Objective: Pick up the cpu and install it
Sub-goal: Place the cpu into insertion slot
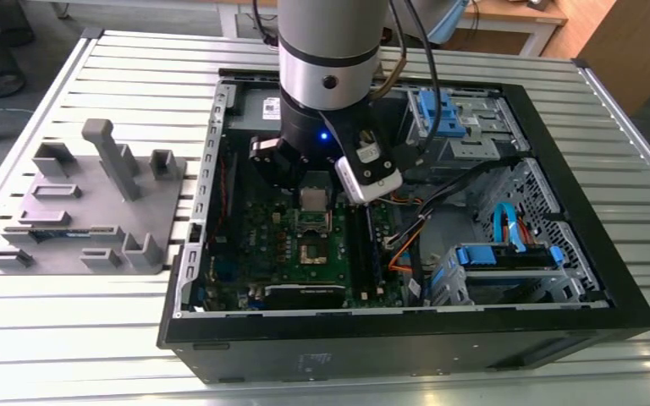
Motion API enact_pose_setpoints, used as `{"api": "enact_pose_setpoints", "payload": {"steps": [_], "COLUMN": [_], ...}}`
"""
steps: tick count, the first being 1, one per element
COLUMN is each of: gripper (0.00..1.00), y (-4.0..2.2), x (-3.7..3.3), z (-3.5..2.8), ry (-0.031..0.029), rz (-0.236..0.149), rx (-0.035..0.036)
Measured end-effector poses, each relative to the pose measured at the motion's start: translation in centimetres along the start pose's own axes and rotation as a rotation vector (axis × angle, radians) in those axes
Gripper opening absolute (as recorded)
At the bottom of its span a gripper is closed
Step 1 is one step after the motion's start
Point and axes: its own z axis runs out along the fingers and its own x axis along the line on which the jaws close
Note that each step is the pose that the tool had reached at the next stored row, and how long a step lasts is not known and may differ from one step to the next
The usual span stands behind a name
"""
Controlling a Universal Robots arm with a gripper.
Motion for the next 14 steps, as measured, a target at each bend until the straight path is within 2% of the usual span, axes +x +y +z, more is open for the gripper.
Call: {"api": "enact_pose_setpoints", "payload": {"steps": [14], "gripper": [0.47], "y": [-0.01], "x": [0.0], "z": [0.24], "ry": [-0.0001], "rz": [0.0], "rx": [-0.0002]}}
